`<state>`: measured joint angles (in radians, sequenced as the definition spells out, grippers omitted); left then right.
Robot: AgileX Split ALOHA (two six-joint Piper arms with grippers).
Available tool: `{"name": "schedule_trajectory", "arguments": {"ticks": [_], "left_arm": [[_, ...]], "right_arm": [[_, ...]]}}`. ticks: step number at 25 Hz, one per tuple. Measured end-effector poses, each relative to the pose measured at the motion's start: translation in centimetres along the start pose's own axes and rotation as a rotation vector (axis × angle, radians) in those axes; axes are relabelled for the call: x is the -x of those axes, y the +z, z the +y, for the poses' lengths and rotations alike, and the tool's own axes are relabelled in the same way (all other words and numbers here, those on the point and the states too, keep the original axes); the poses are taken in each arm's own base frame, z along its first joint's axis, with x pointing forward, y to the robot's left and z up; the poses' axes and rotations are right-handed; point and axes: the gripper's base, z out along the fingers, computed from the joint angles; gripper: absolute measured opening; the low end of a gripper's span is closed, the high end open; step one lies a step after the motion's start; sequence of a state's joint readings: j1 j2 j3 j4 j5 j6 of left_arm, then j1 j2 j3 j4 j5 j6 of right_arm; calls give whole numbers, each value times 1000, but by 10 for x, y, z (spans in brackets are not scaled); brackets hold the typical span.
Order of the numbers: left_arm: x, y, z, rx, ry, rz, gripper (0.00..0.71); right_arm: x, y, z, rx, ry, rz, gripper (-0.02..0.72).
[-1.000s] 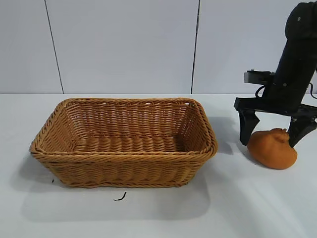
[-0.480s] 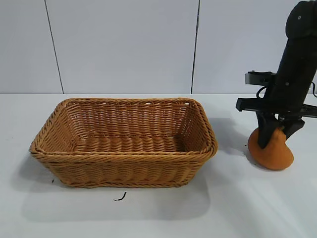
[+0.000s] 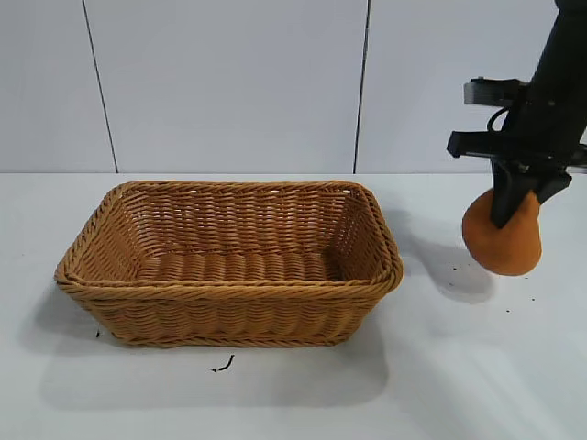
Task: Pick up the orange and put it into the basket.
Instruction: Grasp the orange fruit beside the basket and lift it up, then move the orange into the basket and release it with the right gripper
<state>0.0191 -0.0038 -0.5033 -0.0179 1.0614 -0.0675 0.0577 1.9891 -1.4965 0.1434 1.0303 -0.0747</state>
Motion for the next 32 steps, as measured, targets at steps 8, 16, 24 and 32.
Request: {"name": "schedule_trajectory", "arguments": {"ticks": [8, 16, 24, 32], "left_arm": [[0, 0, 0, 0, 0, 0, 692], [0, 0, 0, 0, 0, 0, 692], [0, 0, 0, 0, 0, 0, 692], [0, 0, 0, 0, 0, 0, 692]], "right_arm": [[-4, -58, 7, 2, -19, -117, 68], [18, -108, 15, 13, -41, -257, 68], [18, -109, 59, 60, -139, -270, 68], [6, -81, 152, 132, -329, -258, 68]]}}
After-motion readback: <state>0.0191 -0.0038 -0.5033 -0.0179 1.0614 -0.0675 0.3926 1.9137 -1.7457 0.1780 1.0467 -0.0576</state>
